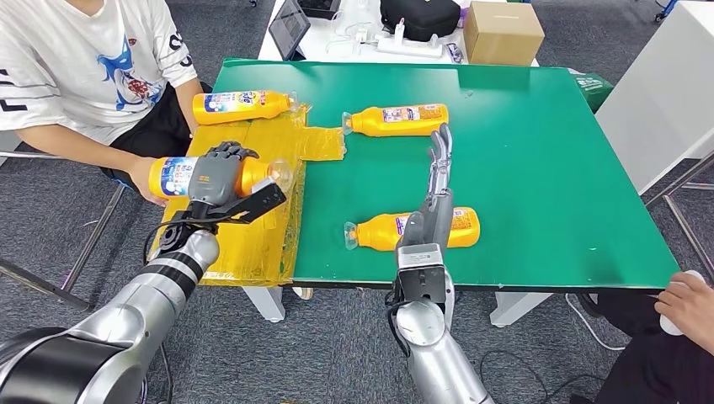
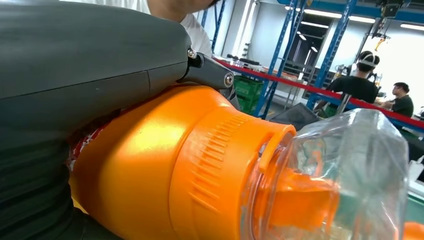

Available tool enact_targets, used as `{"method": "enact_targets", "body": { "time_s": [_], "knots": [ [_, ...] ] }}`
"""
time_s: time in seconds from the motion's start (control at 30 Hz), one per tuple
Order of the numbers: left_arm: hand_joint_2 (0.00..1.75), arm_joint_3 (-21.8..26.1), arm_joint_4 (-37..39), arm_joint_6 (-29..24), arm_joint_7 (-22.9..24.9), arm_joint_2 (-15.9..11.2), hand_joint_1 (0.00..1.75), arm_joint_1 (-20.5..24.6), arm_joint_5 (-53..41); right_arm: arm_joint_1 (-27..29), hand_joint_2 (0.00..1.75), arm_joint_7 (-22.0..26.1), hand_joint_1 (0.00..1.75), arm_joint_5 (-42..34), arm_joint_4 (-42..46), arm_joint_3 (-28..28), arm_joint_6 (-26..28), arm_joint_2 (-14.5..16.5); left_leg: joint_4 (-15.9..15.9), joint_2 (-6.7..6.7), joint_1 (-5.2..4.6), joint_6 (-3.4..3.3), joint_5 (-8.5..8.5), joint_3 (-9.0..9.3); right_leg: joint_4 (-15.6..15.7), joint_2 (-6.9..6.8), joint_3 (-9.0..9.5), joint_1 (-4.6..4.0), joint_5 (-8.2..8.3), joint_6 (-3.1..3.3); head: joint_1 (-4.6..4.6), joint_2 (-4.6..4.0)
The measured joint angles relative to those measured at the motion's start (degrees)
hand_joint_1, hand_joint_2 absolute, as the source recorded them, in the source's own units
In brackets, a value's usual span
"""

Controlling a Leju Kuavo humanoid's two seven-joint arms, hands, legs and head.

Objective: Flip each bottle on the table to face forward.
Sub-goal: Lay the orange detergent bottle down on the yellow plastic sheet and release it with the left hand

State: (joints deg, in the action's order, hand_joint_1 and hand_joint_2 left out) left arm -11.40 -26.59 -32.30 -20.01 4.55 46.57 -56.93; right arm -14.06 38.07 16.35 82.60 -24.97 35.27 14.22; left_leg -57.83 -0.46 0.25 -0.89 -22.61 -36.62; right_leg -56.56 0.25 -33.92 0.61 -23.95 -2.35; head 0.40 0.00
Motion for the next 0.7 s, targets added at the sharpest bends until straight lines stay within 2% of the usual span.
{"method": "enact_targets", "body": {
  "time_s": [0.6,0.63,0.67,0.7],
  "knots": [
    [1.75,-2.3,5.1,17.4,0.9,-1.3,1.75,-0.2,-1.6,0.0,0.00,0.1,0.00,-0.7,-1.2,-0.1,-4.1,-0.4,0.0,-0.01,0.00,0.00,0.00,-0.01,0.0,0.00,0.00,0.00,0.00,0.00,0.00,0.00],
    [1.75,-2.3,5.3,17.8,0.9,-1.3,1.69,-0.3,-1.6,0.0,0.00,0.1,0.00,-0.7,-1.3,-0.1,-4.3,-0.4,0.0,-0.01,0.00,0.00,0.00,-0.01,0.0,0.00,0.00,0.00,0.00,0.00,0.01,0.00],
    [1.75,-2.3,5.5,18.2,0.9,-1.3,1.40,-0.4,-1.5,0.0,0.00,0.1,0.00,-0.7,-1.5,-0.1,-4.4,-0.4,0.0,-0.02,0.00,0.00,0.00,-0.01,0.0,-0.01,0.00,0.00,0.00,0.00,0.01,0.00],
    [1.75,-2.3,5.6,18.6,0.9,-1.3,0.96,-0.4,-1.5,0.0,0.00,0.1,0.00,-0.7,-1.7,-0.1,-4.5,-0.4,0.0,-0.02,0.00,0.00,0.00,-0.01,0.0,-0.01,0.00,0.00,0.00,0.00,0.01,0.00]
  ]
}}
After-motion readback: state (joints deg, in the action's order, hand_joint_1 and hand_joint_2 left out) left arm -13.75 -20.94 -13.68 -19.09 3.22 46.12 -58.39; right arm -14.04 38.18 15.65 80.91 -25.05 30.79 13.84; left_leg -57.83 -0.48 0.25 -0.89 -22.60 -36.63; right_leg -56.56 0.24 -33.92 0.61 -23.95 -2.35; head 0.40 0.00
